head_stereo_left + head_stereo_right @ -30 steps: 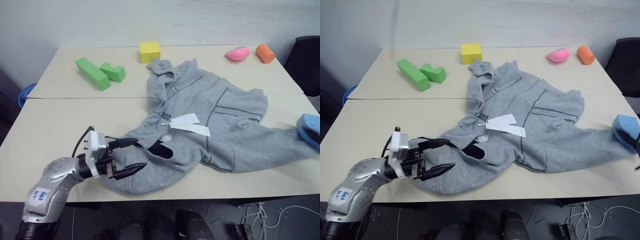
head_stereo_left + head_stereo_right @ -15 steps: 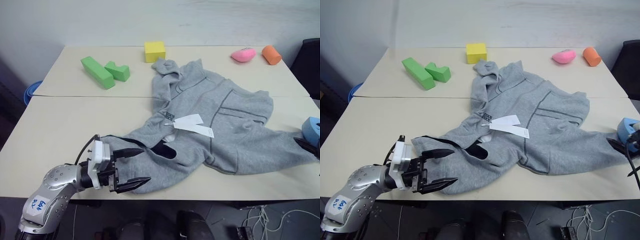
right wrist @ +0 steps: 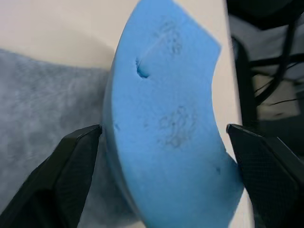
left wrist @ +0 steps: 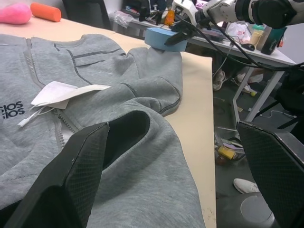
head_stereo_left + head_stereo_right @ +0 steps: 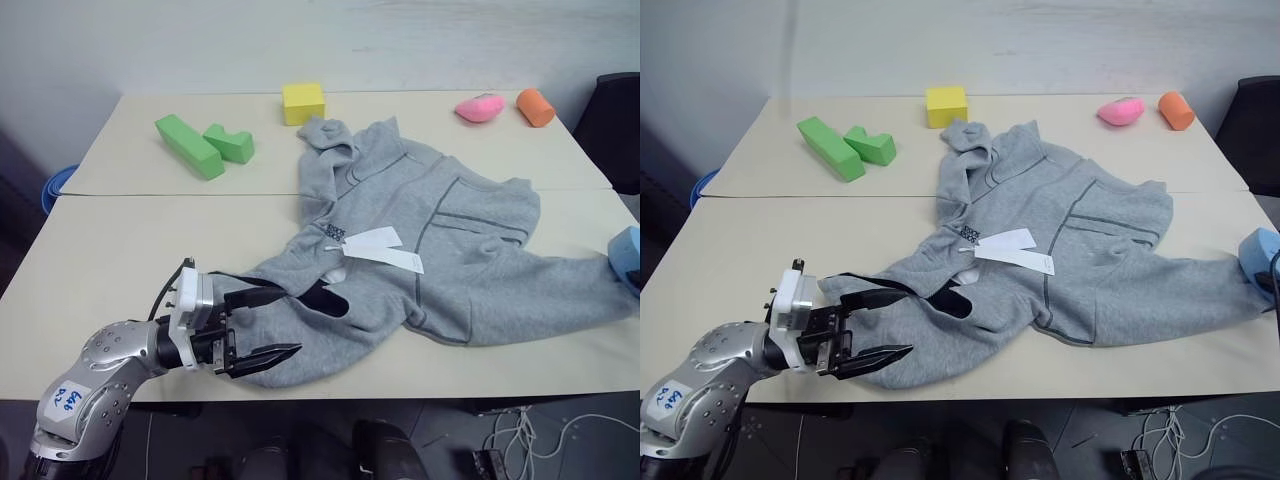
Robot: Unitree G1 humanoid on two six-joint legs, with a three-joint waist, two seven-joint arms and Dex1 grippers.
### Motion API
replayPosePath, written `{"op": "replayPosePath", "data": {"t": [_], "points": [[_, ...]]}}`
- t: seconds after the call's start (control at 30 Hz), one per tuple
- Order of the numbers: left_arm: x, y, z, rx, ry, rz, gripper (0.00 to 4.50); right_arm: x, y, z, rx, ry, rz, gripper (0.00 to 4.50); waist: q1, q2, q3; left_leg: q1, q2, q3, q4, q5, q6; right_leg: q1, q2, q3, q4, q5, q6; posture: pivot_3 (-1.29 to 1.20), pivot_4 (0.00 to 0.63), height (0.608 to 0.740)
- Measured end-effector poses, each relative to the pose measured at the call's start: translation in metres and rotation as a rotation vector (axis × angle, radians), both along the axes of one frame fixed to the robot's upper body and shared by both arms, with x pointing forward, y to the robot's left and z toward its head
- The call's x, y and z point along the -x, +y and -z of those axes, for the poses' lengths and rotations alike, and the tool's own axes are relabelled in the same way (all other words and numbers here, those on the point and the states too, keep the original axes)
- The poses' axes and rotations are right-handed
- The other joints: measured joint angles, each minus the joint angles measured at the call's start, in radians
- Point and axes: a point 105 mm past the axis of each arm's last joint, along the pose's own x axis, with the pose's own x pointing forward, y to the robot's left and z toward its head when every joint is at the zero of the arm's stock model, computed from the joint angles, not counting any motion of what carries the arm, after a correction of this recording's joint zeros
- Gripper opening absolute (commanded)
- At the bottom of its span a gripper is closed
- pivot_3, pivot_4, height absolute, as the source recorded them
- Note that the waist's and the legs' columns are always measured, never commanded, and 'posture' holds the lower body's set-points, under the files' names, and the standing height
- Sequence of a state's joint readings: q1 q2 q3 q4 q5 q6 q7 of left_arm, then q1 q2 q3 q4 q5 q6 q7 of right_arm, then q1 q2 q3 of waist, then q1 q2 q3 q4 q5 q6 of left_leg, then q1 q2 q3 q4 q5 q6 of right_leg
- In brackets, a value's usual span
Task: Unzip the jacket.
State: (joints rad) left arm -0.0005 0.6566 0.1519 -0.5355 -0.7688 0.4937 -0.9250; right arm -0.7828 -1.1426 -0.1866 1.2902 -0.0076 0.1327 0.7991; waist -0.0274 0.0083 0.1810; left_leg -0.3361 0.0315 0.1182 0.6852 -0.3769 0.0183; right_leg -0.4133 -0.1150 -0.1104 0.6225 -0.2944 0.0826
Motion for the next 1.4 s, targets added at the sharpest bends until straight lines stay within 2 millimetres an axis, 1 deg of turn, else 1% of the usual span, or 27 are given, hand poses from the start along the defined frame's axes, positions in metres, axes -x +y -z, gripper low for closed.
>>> {"op": "replayPosePath", "data": {"t": [0.1, 0.17, 0.2, 0.27, 0.3, 0.33, 0.4, 0.47, 0.53, 0.57, 0.63, 0.7, 0.8, 0.87, 0.93, 0.97, 1.07, 1.1, 1.13, 1.23, 1.3, 1.33, 1.4], "points": [[0.001, 0.001, 0.001, 0.004, 0.008, -0.013, 4.50, -0.002, 0.005, -0.002, -0.078, -0.017, -0.010, 2.61, 0.000, 0.000, 0.000, 0.000, 0.000, 0.000, 0.000, 0.000, 0.000, 0.000, 0.000, 0.000, 0.000, 0.000, 0.000, 0.00, 0.150, 0.740], [0.001, 0.002, 0.002, 0.004, 0.014, -0.021, 4.50, -0.002, 0.008, -0.002, -0.099, -0.020, -0.029, 2.20, -0.001, 0.000, 0.000, 0.000, 0.000, 0.000, 0.000, 0.000, 0.000, 0.000, 0.000, 0.000, 0.000, 0.000, 0.000, 0.00, 0.150, 0.740], [0.001, 0.002, 0.003, 0.004, 0.019, -0.024, 4.50, -0.003, 0.009, -0.003, -0.099, -0.027, -0.044, 2.06, -0.002, 0.000, 0.000, 0.000, 0.000, 0.000, 0.000, 0.000, 0.000, 0.000, 0.000, 0.000, 0.000, 0.000, 0.000, 0.00, 0.150, 0.740], [0.001, 0.002, 0.004, 0.005, 0.021, -0.030, 4.50, -0.004, 0.011, -0.005, -0.085, -0.047, -0.075, 1.99, -0.003, 0.000, 0.000, 0.000, 0.000, 0.000, 0.000, 0.000, -0.001, 0.000, 0.000, 0.000, 0.000, 0.000, 0.000, 0.00, 0.150, 0.740], [0.000, 0.002, 0.004, 0.007, 0.019, -0.035, 4.50, -0.007, 0.014, -0.011, -0.065, -0.083, -0.114, 1.95, -0.003, 0.000, 0.000, 0.000, 0.000, 0.001, 0.000, 0.000, -0.001, 0.000, 0.000, 0.000, 0.000, 0.000, 0.000, 0.00, 0.150, 0.740], [0.000, 0.002, 0.003, 0.011, 0.016, -0.039, 4.50, -0.012, 0.018, -0.018, -0.048, -0.123, -0.149, 1.94, -0.005, 0.001, 0.000, 0.001, 0.000, 0.001, 0.000, 0.000, -0.001, 0.000, 0.000, 0.001, 0.001, 0.000, 0.000, 0.00, 0.150, 0.740], [-0.001, 0.001, 0.002, 0.019, 0.003, -0.046, 4.50, -0.028, 0.031, -0.038, -0.004, -0.222, -0.213, 1.94, -0.009, 0.001, 0.001, 0.001, 0.000, 0.002, 0.000, 0.000, -0.001, 0.000, 0.001, 0.001, 0.002, 0.000, 0.000, 0.00, 0.150, 0.740], [-0.004, 0.000, -0.001, 0.024, -0.016, -0.049, 4.50, -0.042, 0.040, -0.056, 0.034, -0.302, -0.236, 1.94, -0.006, 0.001, 0.001, 0.001, 0.000, 0.001, 0.000, 0.001, -0.002, -0.001, 0.001, 0.001, 0.002, 0.000, 0.000, 0.00, 0.150, 0.740], [-0.005, -0.001, -0.002, 0.021, -0.028, -0.046, 4.50, -0.049, 0.045, -0.067, 0.061, -0.345, -0.236, 1.94, -0.003, 0.001, 0.001, 0.001, 0.000, 0.001, 0.000, 0.001, -0.002, -0.001, 0.001, 0.001, 0.002, 0.000, 0.000, 0.00, 0.150, 0.740], [-0.006, -0.001, -0.002, 0.018, -0.031, -0.049, 4.50, -0.053, 0.047, -0.069, 0.063, -0.359, -0.228, 1.94, 0.001, 0.001, 0.001, 0.000, 0.000, 0.000, 0.000, 0.001, -0.002, -0.001, 0.001, 0.000, 0.001, 0.000, 0.000, 0.00, 0.150, 0.740], [-0.014, 0.001, -0.002, 0.033, -0.040, -0.070, 4.50, -0.069, 0.051, -0.070, 0.095, -0.415, -0.141, 1.94, 0.003, 0.001, 0.001, -0.001, -0.001, 0.000, 0.000, 0.001, -0.002, -0.001, 0.000, 0.000, 0.001, 0.000, 0.000, 0.00, 0.150, 0.740], [-0.019, -0.002, -0.004, 0.049, -0.057, -0.075, 4.50, -0.080, 0.054, -0.062, 0.106, -0.444, -0.048, 1.94, 0.003, 0.001, 0.001, -0.001, -0.001, 0.000, 0.000, 0.001, -0.002, -0.001, 0.001, 0.000, 0.001, 0.000, 0.000, 0.00, 0.150, 0.740], [-0.023, -0.004, -0.002, 0.047, -0.061, -0.075, 4.50, -0.084, 0.051, -0.043, 0.095, -0.443, 0.078, 1.94, 0.003, 0.001, 0.001, -0.003, 0.000, -0.001, -0.001, 0.001, -0.002, -0.002, 0.001, -0.001, 0.004, 0.000, 0.000, 0.00, 0.150, 0.740], [-0.023, -0.007, -0.004, 0.050, -0.071, -0.071, 4.50, -0.084, 0.049, -0.036, 0.087, -0.436, 0.124, 1.94, 0.001, 0.001, 0.001, -0.005, 0.000, -0.001, -0.001, 0.001, -0.001, -0.003, 0.001, -0.002, 0.004, 0.000, 0.000, 0.00, 0.150, 0.740], [-0.025, -0.007, -0.006, 0.046, -0.085, -0.076, 4.50, -0.084, 0.048, -0.032, 0.082, -0.428, 0.145, 2.70, 0.000, 0.001, 0.001, -0.004, 0.000, -0.001, -0.001, 0.001, -0.001, -0.002, 0.002, -0.002, 0.004, 0.000, 0.001, 0.00, 0.150, 0.740], [-0.025, -0.007, -0.006, 0.045, -0.088, -0.078, 4.50, -0.084, 0.048, -0.030, 0.076, -0.428, 0.151, 2.88, -0.001, 0.001, 0.001, -0.004, 0.000, -0.001, -0.001, 0.001, -0.001, -0.002, 0.002, -0.001, 0.004, 0.000, 0.001, 0.00, 0.150, 0.740], [-0.025, -0.006, -0.006, 0.044, -0.092, -0.083, 4.50, -0.084, 0.048, -0.030, 0.025, -0.458, 0.161, 4.01, -0.001, 0.001, 0.001, -0.004, 0.000, -0.001, -0.001, 0.001, -0.001, -0.002, 0.002, -0.001, 0.004, 0.000, 0.001, 0.00, 0.150, 0.740], [-0.025, -0.006, -0.006, 0.045, -0.092, -0.085, 4.50, -0.084, 0.048, -0.031, 0.021, -0.464, 0.160, 4.28, -0.001, 0.001, 0.001, -0.004, 0.000, -0.001, -0.001, 0.001, -0.001, -0.002, 0.002, -0.001, 0.004, 0.000, 0.001, 0.00, 0.150, 0.740], [-0.025, -0.005, -0.006, 0.043, -0.086, -0.083, 4.50, -0.084, 0.049, -0.033, 0.021, -0.474, 0.153, 4.46, -0.001, 0.001, 0.001, -0.004, 0.000, 0.000, -0.001, 0.001, -0.001, -0.002, 0.002, -0.001, 0.004, 0.000, 0.001, 0.00, 0.150, 0.740], [-0.024, -0.002, -0.002, 0.016, -0.063, -0.080, 4.50, -0.080, 0.045, -0.040, 0.031, -0.498, 0.125, 4.46, 0.001, 0.001, 0.001, -0.004, 0.000, -0.001, -0.001, 0.001, -0.001, -0.002, 0.002, -0.001, 0.004, 0.000, 0.001, 0.00, 0.150, 0.740], [-0.022, 0.000, 0.000, 0.008, -0.055, -0.083, 4.50, -0.073, 0.040, -0.050, 0.070, -0.508, 0.075, 4.46, 0.004, 0.001, 0.001, -0.004, 0.000, -0.001, -0.001, 0.001, -0.001, -0.002, 0.001, -0.001, 0.003, 0.000, 0.001, 0.00, 0.150, 0.740], [-0.021, 0.002, 0.002, -0.004, -0.048, -0.083, 4.50, -0.068, 0.038, -0.058, 0.101, -0.513, 0.030, 4.46, 0.003, 0.001, 0.001, -0.004, 0.000, -0.001, -0.001, 0.001, -0.001, -0.002, 0.001, -0.001, 0.003, 0.000, 0.001, 0.00, 0.150, 0.740], [-0.016, 0.010, 0.005, -0.048, -0.042, -0.075, 4.50, -0.063, 0.047, -0.068, 0.134, -0.515, -0.122, 4.46, 0.000, 0.001, 0.001, -0.004, 0.001, -0.001, -0.001, 0.001, -0.001, -0.002, 0.002, -0.001, 0.003, 0.000, 0.001, 0.00, 0.150, 0.740]]}}
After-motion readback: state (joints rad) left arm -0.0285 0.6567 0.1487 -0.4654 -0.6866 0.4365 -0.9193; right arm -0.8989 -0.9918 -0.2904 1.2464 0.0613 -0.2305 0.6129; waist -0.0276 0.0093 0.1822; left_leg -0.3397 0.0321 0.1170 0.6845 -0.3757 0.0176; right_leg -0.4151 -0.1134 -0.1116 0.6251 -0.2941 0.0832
